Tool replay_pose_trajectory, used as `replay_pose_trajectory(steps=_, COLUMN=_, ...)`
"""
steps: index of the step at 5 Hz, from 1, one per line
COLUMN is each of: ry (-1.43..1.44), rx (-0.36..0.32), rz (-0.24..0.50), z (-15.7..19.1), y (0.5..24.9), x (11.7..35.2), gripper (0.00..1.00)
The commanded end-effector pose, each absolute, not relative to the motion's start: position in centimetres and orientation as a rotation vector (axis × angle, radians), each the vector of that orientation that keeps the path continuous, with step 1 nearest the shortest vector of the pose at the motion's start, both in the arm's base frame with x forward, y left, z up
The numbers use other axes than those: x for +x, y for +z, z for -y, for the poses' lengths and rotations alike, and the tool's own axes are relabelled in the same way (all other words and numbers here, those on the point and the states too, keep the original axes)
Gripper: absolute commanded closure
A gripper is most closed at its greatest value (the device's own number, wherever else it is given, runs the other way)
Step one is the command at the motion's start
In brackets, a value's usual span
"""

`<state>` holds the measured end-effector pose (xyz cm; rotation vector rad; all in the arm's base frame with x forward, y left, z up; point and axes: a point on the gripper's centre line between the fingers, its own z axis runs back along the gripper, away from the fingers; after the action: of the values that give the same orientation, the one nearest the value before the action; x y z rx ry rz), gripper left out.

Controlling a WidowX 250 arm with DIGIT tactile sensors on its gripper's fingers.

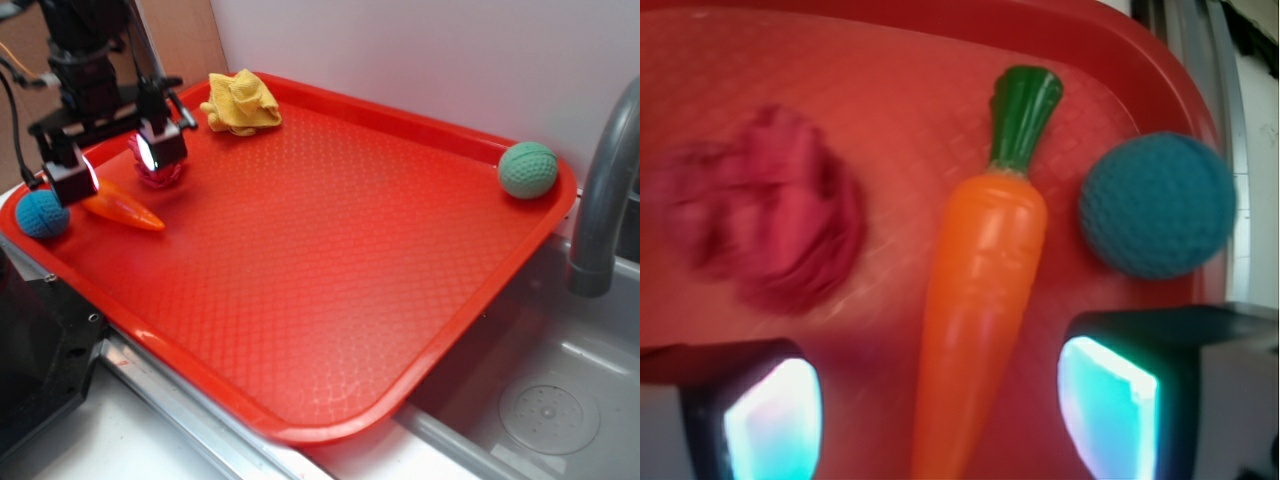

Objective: Grab the carrot.

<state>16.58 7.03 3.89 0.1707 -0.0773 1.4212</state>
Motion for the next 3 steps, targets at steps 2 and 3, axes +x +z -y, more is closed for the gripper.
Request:
replay_pose_trajectory(steps=2, ry=1.477, rx=0.211, rz=0.071, z=-7.99, y=2.1, x=14.99, gripper=0.95)
replay_pose_trajectory(steps=3, ry=1.495, rx=0.208, rz=0.082, z=-7.82, y=2.12, x=14.85, gripper=1.0)
